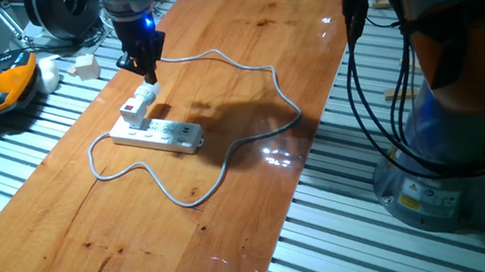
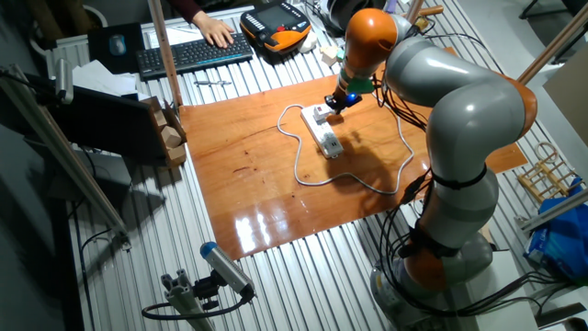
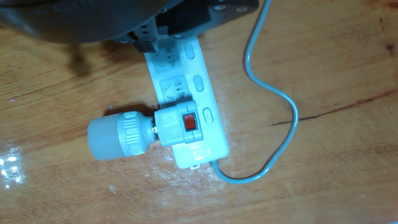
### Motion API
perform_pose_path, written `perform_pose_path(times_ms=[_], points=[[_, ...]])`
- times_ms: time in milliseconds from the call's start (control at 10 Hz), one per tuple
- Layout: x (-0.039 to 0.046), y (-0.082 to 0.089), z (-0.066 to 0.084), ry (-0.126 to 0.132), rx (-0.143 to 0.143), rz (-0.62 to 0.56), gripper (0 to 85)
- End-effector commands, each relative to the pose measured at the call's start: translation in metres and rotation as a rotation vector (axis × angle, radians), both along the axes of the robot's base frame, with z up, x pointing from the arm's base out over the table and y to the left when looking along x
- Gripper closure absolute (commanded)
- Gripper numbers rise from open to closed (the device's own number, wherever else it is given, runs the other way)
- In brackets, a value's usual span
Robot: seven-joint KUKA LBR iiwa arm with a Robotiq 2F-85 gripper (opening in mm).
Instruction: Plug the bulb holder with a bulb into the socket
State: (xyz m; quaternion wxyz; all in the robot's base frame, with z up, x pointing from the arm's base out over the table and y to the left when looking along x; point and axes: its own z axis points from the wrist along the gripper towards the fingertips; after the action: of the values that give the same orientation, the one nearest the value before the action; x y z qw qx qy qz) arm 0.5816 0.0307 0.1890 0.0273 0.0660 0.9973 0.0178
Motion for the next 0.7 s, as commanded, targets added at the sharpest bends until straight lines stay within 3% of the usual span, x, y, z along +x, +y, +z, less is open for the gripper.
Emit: perform_pose_path(times_ms=[0,600], points=[[0.0001,0.0009,0.0009,0.000,0.000,0.000,85.0],[0.0002,0.0032,0.0046,-0.005,-0.007,-0.005,85.0]])
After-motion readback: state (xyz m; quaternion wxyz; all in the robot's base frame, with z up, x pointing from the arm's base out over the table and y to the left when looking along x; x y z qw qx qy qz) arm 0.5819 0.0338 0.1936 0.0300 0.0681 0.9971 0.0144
